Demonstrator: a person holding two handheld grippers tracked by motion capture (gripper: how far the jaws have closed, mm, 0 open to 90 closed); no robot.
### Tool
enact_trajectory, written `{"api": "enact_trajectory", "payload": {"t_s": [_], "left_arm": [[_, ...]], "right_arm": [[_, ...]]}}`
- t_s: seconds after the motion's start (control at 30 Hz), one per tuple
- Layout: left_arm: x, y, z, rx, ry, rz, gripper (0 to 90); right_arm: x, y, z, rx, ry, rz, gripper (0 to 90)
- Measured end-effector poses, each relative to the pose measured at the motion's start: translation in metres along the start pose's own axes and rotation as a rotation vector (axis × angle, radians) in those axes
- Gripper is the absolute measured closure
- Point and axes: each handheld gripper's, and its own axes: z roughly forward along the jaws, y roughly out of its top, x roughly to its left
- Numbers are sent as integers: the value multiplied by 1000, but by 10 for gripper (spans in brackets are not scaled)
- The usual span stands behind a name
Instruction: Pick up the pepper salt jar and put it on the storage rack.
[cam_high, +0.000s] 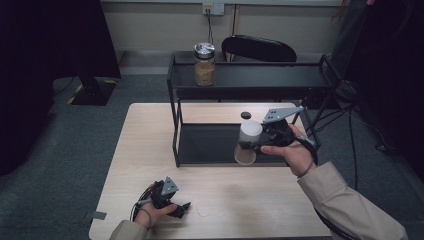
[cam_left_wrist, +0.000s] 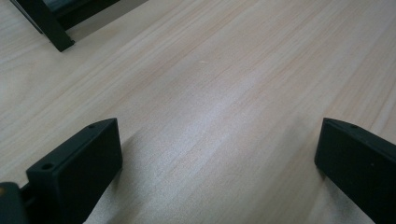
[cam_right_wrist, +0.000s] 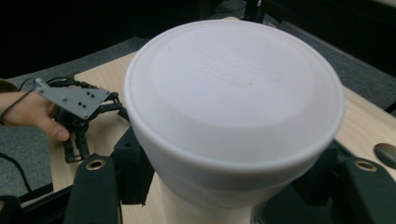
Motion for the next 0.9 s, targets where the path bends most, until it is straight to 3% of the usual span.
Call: {"api": "enact_trajectory", "payload": {"t_s": [0.47,0.9], "left_arm": [[0,1,0,3,0,1,0],[0,1,0,3,0,1,0]], "right_arm": [[-4,51,-17,-15,-33,19,351],[-9,86,-28,-20,-54,30,351]]}}
